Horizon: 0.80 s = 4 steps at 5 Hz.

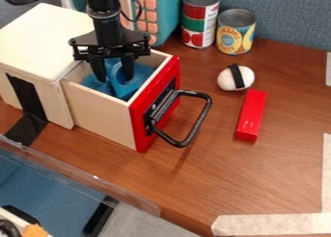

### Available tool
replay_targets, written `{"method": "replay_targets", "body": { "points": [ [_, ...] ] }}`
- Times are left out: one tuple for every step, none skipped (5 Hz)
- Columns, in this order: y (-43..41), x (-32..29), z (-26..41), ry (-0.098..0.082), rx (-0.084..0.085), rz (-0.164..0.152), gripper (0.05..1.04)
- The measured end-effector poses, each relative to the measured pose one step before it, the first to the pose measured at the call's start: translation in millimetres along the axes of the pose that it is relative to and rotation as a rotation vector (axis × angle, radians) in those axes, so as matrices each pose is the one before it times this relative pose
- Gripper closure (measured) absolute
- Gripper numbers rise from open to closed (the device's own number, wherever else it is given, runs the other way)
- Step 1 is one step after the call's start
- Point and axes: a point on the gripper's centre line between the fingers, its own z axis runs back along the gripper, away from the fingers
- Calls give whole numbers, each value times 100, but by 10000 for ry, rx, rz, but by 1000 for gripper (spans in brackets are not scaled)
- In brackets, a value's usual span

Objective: Take a blue object out of the drawer and put it on the middle of the table

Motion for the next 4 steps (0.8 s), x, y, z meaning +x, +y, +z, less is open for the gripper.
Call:
{"method": "replay_targets", "body": {
  "points": [
    [-2, -903, 794, -63, -194, 21, 689],
    [-1212, -328, 2254, -507, -242, -261, 693],
    [-1566, -472, 2492, -378, -454, -295, 693],
    [-1127, -381, 1650, -147, -431, -10, 693]
  ]
}}
